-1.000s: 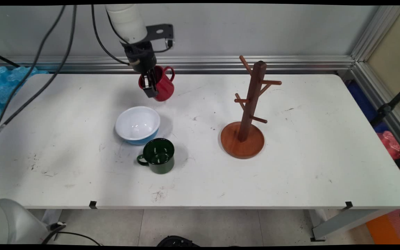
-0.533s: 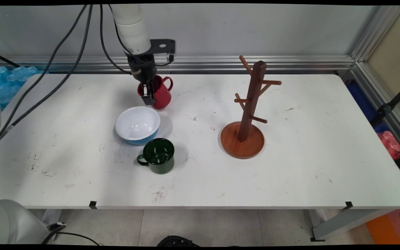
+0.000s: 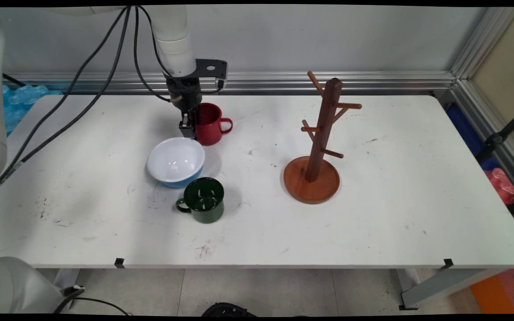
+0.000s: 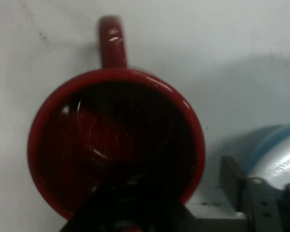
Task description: Place the picked object on the table
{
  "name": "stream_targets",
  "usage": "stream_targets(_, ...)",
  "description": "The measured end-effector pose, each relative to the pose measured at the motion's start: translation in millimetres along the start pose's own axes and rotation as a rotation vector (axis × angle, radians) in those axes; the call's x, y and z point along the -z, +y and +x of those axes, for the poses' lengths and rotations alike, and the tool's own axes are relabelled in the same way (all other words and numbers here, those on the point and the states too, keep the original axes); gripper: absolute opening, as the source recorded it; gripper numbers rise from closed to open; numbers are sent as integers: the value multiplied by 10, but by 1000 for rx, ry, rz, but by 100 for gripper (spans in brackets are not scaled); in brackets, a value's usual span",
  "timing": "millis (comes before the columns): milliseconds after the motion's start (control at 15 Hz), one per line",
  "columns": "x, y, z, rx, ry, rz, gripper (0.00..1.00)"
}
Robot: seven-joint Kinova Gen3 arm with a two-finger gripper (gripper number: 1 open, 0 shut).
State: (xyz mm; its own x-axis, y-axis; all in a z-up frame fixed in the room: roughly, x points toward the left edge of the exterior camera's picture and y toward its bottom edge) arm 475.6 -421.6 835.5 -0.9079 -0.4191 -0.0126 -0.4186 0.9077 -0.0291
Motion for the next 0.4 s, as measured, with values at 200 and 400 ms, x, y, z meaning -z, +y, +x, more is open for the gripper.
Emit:
stream_targets(200, -33, -36, 28, 13, 8, 7, 100)
stream_targets(400, -11, -83, 79, 26, 30, 22, 100)
